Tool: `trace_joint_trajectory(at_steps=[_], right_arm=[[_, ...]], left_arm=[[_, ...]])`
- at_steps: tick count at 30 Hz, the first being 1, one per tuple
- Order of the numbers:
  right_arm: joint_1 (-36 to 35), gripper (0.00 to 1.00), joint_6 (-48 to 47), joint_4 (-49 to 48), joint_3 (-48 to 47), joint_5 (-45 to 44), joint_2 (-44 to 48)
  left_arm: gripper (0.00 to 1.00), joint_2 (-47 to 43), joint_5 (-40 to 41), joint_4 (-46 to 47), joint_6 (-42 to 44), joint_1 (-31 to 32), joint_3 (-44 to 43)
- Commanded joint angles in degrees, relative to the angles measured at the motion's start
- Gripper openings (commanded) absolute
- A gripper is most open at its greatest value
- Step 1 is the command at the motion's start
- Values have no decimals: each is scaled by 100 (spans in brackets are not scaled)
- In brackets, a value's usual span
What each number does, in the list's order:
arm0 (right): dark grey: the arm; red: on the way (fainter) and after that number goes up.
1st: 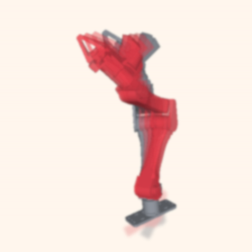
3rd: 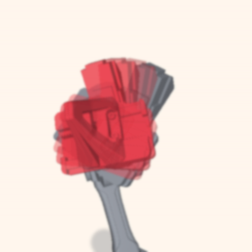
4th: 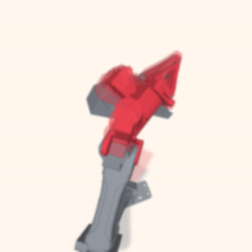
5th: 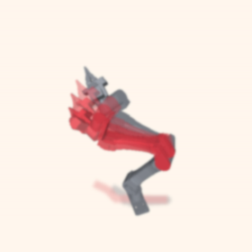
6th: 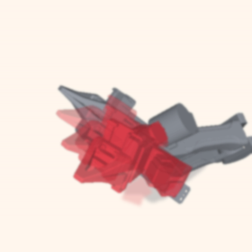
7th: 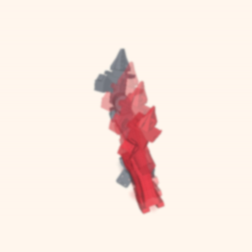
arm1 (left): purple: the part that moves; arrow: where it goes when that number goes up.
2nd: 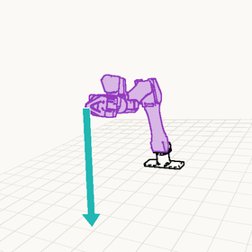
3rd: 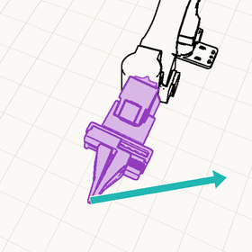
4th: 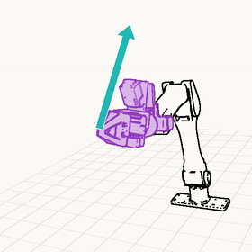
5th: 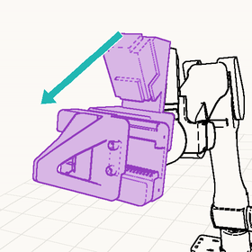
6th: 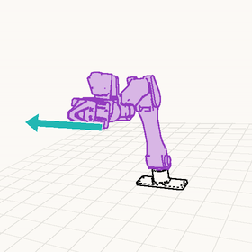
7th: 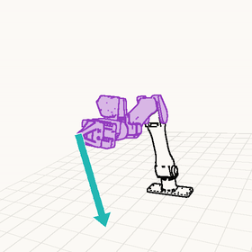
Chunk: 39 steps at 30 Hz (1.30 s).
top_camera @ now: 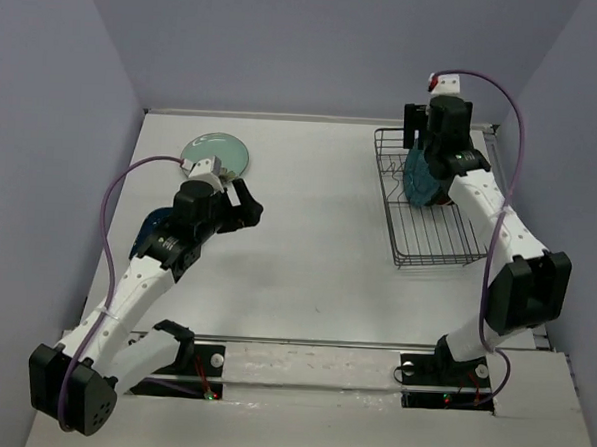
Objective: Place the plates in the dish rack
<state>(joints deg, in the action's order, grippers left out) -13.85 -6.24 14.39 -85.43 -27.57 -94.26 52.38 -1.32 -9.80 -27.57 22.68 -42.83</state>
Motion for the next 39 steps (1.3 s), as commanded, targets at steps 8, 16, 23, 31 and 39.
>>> trace_joint_trajectory(at_steps=[8,16,23,31,39], right_arm=[[-372,94,1580,-182,596,2052,2007],[-838,95,2373,-717,2283,3126,3536],[-1217,95,2575,-815,3225,3179,4372],[-1217,95,2549,-780,3454,3284,4399],[-1270,95,2628,-894,3366,3452,4170]], left_arm=[[99,1625,-71,936,-1170,-1238,-1016],[89,3522,-155,1271,-1075,-2241,-2140],[80,5097,-360,725,-846,-3102,-3310],[78,6212,-667,304,-653,-3507,-4206],[72,6996,-1132,330,-776,-3524,-4805]])
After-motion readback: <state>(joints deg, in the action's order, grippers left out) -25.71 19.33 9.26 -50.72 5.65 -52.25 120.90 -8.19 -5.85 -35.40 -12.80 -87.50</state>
